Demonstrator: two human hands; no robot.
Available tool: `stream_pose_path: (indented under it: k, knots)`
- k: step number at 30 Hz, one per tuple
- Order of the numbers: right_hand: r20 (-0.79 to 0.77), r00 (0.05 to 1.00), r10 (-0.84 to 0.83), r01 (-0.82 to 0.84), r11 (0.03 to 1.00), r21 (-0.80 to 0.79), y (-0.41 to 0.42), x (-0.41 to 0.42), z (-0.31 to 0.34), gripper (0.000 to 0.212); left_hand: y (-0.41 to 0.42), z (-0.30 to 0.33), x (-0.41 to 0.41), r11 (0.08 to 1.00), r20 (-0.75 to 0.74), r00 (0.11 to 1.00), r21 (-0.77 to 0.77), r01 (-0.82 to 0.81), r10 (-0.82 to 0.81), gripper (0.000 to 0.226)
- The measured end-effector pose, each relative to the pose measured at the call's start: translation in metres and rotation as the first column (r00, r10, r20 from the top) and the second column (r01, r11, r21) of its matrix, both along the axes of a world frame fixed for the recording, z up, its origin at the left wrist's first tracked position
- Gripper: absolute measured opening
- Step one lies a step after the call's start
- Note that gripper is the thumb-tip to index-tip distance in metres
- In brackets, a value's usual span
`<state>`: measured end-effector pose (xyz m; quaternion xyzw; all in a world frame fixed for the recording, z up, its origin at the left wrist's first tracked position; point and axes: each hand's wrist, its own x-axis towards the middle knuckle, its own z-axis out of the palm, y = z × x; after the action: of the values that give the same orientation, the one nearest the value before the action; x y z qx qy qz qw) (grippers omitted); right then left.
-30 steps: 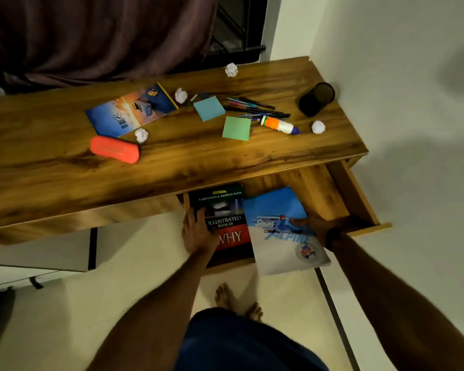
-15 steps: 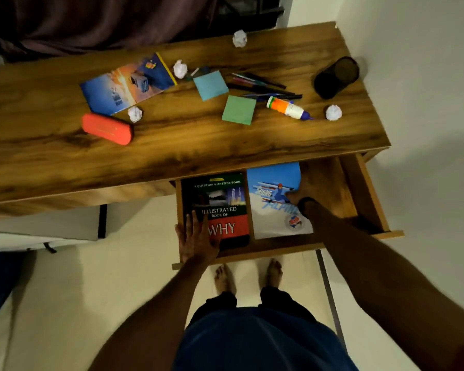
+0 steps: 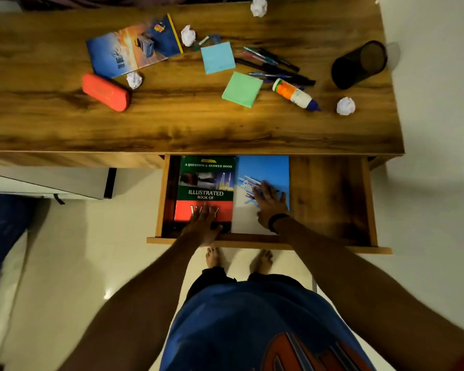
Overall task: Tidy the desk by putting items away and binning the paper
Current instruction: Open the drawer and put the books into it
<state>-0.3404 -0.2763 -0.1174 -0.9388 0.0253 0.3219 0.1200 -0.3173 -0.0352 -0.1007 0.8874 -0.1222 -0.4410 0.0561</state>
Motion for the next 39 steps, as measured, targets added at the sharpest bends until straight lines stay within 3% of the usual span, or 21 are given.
stream_pose_path:
  k: [5, 7, 9, 15, 21, 26, 29, 33, 39]
  knots:
    - [0.065, 0.998, -0.001, 0.002, 1.000, -0.011, 0.022, 0.010, 0.009, 0.088, 0.003, 0.010, 0.004, 0.999, -0.027, 1.000, -0.031, -0.015, 0.014, 0.081]
    - [0.134, 0.981, 0.140, -0.156, 0.981, 0.112, 0.045, 0.039, 0.004, 0.093, 0.006, 0.016, -0.003, 0.989, 0.049, 0.988, -0.011, -0.148, 0.149, 0.078]
    - [0.157, 0.970, 0.183, -0.205, 0.968, 0.142, 0.065, 0.060, 0.015, 0.098, 0.007, 0.021, 0.001, 0.984, 0.128, 0.976, -0.027, -0.176, 0.178, 0.074]
    - [0.052, 0.931, 0.361, -0.360, 0.932, -0.039, 0.084, 0.060, 0.006, 0.095, 0.015, 0.019, -0.006, 0.996, 0.084, 0.993, 0.027, -0.084, 0.082, 0.078]
    - [0.044, 0.910, 0.412, -0.410, 0.911, -0.039, 0.085, 0.057, 0.022, 0.090, 0.016, 0.029, -0.008, 0.992, 0.145, 0.982, -0.048, -0.116, 0.121, 0.079]
    - [0.298, 0.931, 0.212, -0.289, 0.926, 0.243, 0.097, 0.099, 0.070, 0.061, 0.010, 0.074, 0.046, 0.930, 0.464, 0.850, -0.360, -0.076, 0.249, 0.052]
    - [0.404, 0.911, 0.086, -0.225, 0.924, 0.310, 0.100, 0.142, 0.104, 0.059, 0.013, 0.107, 0.099, 0.900, 0.591, 0.738, -0.432, -0.052, 0.327, 0.049]
    - [0.391, 0.913, -0.119, -0.038, 0.927, 0.373, 0.106, 0.211, 0.131, 0.050, 0.023, 0.142, 0.167, 0.886, 0.606, 0.690, -0.449, -0.115, 0.397, 0.056]
    - [0.352, 0.874, -0.334, 0.183, 0.899, 0.397, 0.127, 0.318, 0.150, 0.048, 0.070, 0.164, 0.282, 0.848, 0.582, 0.637, -0.470, -0.243, 0.505, 0.049]
